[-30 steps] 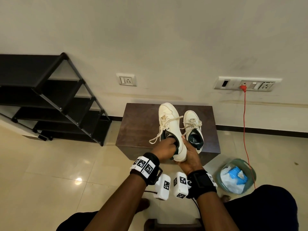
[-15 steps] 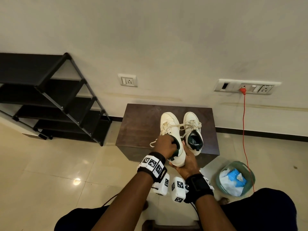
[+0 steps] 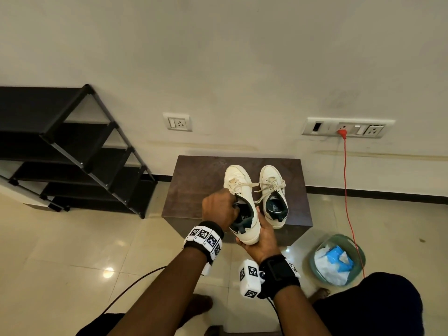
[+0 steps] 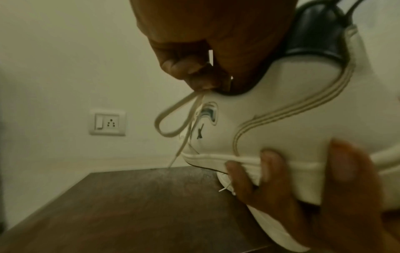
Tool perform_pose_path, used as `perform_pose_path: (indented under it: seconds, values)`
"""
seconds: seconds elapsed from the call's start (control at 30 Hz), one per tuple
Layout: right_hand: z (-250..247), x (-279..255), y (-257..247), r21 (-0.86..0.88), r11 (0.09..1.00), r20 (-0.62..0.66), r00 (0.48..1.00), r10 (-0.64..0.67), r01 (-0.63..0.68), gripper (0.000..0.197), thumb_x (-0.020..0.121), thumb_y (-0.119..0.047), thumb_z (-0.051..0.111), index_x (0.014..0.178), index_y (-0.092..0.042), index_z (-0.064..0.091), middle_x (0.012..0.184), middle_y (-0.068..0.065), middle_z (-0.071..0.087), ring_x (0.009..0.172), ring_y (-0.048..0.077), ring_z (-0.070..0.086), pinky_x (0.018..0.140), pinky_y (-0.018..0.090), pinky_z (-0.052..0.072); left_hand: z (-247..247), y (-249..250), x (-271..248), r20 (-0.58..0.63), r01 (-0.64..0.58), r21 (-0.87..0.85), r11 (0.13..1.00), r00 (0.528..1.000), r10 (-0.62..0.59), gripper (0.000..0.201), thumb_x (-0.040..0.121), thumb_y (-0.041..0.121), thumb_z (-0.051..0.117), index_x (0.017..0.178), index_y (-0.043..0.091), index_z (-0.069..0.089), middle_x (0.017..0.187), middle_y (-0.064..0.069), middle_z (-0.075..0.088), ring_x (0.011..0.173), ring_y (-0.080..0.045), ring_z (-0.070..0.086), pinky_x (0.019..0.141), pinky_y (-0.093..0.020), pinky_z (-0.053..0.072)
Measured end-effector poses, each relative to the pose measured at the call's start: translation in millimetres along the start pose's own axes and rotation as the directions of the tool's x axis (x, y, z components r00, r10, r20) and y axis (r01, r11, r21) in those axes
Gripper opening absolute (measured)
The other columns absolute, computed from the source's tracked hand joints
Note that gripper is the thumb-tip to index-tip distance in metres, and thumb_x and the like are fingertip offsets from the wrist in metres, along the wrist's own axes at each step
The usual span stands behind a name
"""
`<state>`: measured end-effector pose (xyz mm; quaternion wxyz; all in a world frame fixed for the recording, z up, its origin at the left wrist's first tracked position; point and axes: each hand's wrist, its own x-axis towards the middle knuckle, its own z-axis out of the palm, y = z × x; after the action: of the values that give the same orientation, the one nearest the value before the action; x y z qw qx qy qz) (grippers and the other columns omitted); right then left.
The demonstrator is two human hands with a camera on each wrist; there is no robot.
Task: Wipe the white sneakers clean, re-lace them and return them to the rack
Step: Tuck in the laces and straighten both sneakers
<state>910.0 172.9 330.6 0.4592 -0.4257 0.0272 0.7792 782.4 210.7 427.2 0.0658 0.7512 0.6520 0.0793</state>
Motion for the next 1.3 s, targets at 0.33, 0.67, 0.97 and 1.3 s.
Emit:
perform_pose_path:
  seconds: [0.33, 0.67, 0.97, 1.3]
  values:
    - [11.2, 18.0, 20.9, 0.004, 0.996, 0.023, 0.996, 0.086, -0.086, 0.051, 0.091, -0.056, 0.055, 0.118, -0.015, 0.070, 0.109, 0.012, 0.074, 0.094, 0.033, 0.070, 0.078, 0.041, 0.051, 9.3, -24.1, 6.1, -0.070, -0.101, -0.012, 0.995, 0.993, 0.100, 0.023, 0.065, 0.026, 0.082, 0.071, 0.013, 0.063, 0.071, -0.003, 0.063, 0.054, -0.025, 0.060, 0.044, -0.027, 0.041]
    - [23.7, 62.5, 3.6, -0.554, 0.813, -0.007, 0.976, -0.218, 0.178, 0.017, 0.077, -0.027, 0.067, 0.088, -0.016, 0.073, 0.084, 0.000, 0.075, 0.074, 0.012, 0.067, 0.063, 0.022, 0.049, 54.5, -57.1, 60.9, 0.130, -0.134, 0.103, 0.986, 0.984, 0.120, 0.025, 0.087, 0.026, 0.065, 0.103, 0.007, 0.065, 0.106, -0.010, 0.064, 0.084, -0.033, 0.067, 0.060, -0.035, 0.041]
    - [38.4, 142.2, -2.9, -0.856, 0.480, 0.013, 0.936, -0.353, 0.193, 0.023, 0.076, -0.007, 0.056, 0.087, -0.011, 0.076, 0.090, 0.011, 0.077, 0.089, 0.030, 0.073, 0.084, 0.049, 0.059, 86.6, -80.8, 108.3, 0.209, -0.209, 0.151, 0.966, 0.962, 0.176, 0.038, 0.048, 0.019, 0.094, 0.072, 0.010, 0.065, 0.072, -0.006, 0.062, 0.050, -0.025, 0.061, 0.039, -0.027, 0.037]
    - [20.9, 163.5, 10.7, -0.941, 0.271, 0.066, 0.896, -0.440, 0.202, 0.043, 0.076, -0.035, 0.052, 0.096, -0.005, 0.075, 0.094, 0.014, 0.076, 0.092, 0.034, 0.070, 0.080, 0.049, 0.056, 95.0, -80.0, 108.7, 0.241, -0.095, 0.173, 0.980, 0.969, 0.051, 0.020, 0.088, 0.013, 0.065, 0.106, 0.005, 0.065, 0.108, -0.012, 0.066, 0.089, -0.036, 0.067, 0.062, -0.035, 0.039]
